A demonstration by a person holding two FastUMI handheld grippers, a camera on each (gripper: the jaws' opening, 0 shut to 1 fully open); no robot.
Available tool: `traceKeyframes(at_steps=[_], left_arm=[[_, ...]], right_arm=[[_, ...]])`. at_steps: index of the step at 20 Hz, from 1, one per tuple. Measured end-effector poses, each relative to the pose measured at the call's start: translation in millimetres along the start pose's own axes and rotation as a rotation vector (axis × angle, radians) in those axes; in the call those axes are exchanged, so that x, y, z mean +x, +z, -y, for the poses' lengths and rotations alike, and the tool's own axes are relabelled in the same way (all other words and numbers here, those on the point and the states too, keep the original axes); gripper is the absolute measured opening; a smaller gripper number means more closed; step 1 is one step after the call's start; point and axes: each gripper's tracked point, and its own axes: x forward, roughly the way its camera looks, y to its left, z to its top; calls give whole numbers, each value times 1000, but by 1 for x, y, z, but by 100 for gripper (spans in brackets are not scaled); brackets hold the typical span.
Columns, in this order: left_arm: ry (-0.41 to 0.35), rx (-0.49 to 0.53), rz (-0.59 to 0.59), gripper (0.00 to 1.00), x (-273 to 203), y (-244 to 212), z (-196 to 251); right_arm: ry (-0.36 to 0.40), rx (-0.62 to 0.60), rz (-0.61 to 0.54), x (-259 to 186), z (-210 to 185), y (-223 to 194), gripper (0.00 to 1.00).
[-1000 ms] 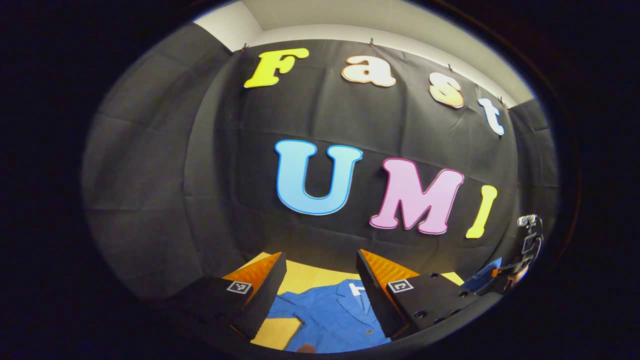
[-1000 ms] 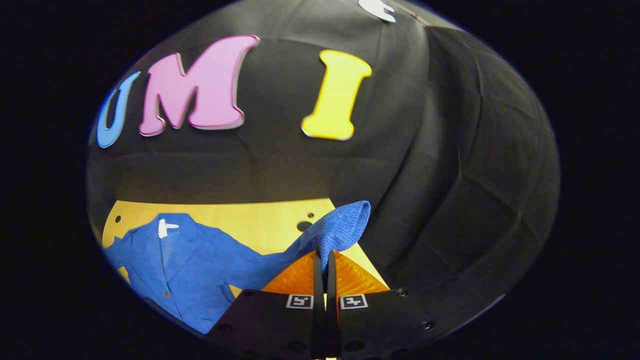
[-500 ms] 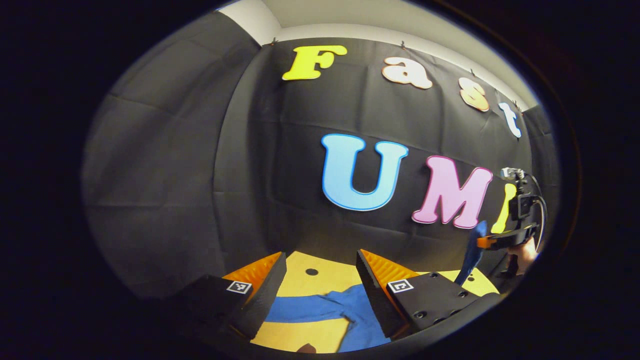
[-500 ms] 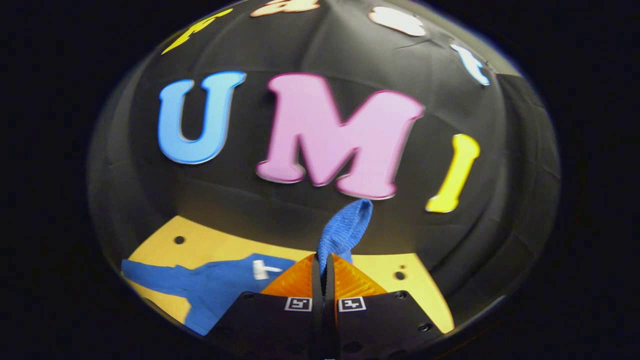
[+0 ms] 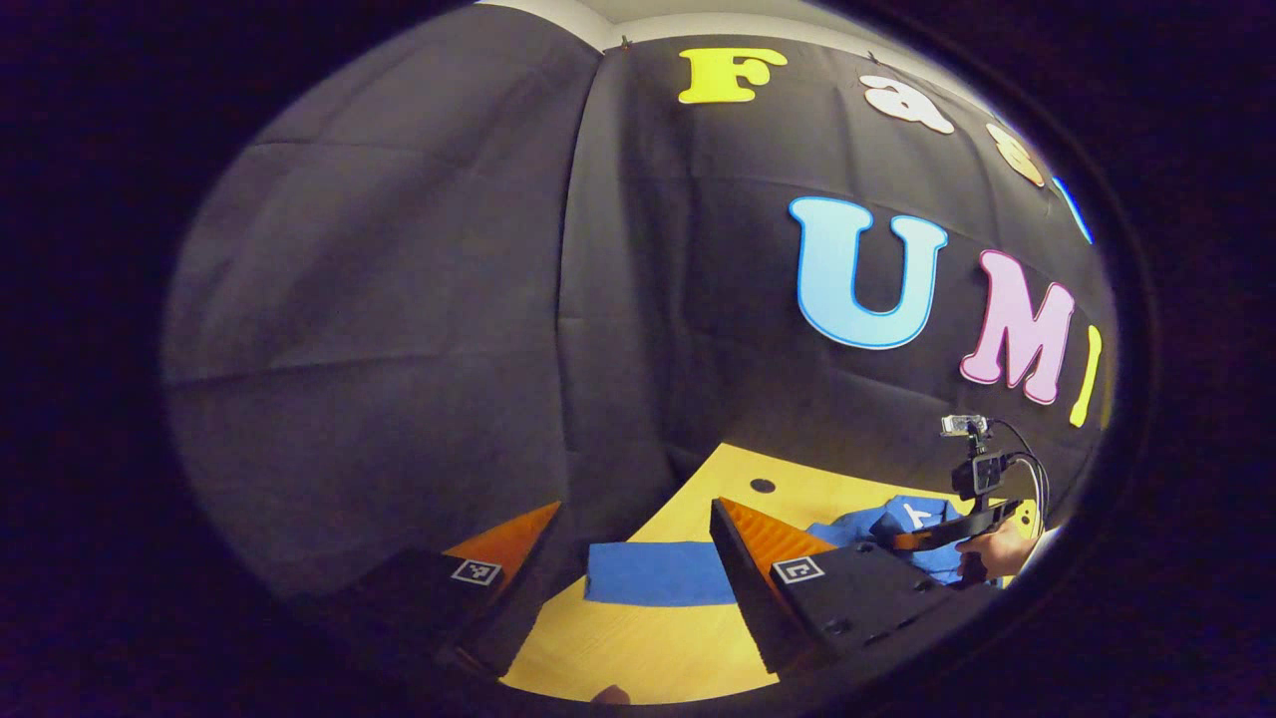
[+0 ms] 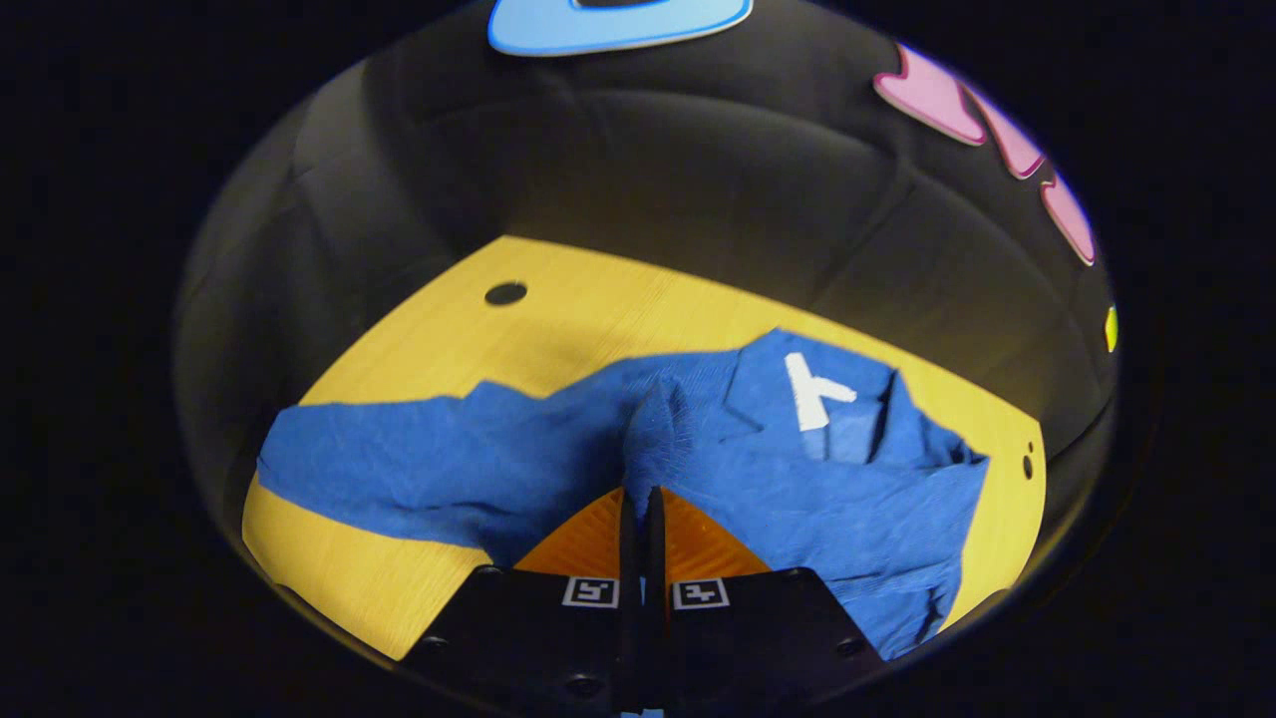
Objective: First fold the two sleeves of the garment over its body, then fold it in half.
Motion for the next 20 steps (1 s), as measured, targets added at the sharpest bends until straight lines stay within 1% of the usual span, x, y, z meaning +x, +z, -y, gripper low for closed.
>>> traceKeyframes(at_steps=[2, 4, 5, 6, 8, 9, 10, 11, 12, 13, 14, 15, 17, 19, 20], left_arm=[[32, 11, -32, 82, 4, -16, -11], [46, 1, -61, 81, 6, -27, -17], [45, -9, -68, 81, 7, -29, -18], [42, -21, -68, 80, 7, -28, -16], [15, -46, -68, 81, 14, -31, -14], [9, -66, -81, 81, 21, -37, -14], [18, -82, -122, 81, 32, -53, -14], [29, -94, -186, 81, 42, -68, -15], [32, -98, -281, 81, 47, -89, -18], [39, -107, -338, 82, 55, -102, -21], [44, -114, -376, 86, 63, -114, -20], [49, -126, -401, 84, 72, -121, -21], [61, -135, -469, 84, 89, -131, -27], [66, -123, -536, 84, 108, -148, -24], [60, -119, -563, 84, 115, -156, -21]], right_arm=[[12, 8, -40, 11, -7, -14, 5], [66, 28, -65, 15, -21, -22, 5], [89, 18, -62, 15, -24, -23, 6], [126, 13, -51, 14, -30, -23, 10], [240, 64, -45, 5, -50, -21, 12], [295, 93, -39, -1, -59, -16, 31], [309, 100, -20, -6, -59, -9, 49], [296, 95, 3, -14, -52, -3, 67], [303, 91, 25, -26, -50, 3, 86], [322, 91, 57, -44, -50, 9, 96], [337, 86, 85, -61, -48, 14, 96], [354, 82, 112, -84, -44, 17, 97], [390, 83, 161, -134, -32, 16, 99], [401, 115, 204, -183, -7, 6, 98], [395, 141, 219, -202, 7, 0, 98]])
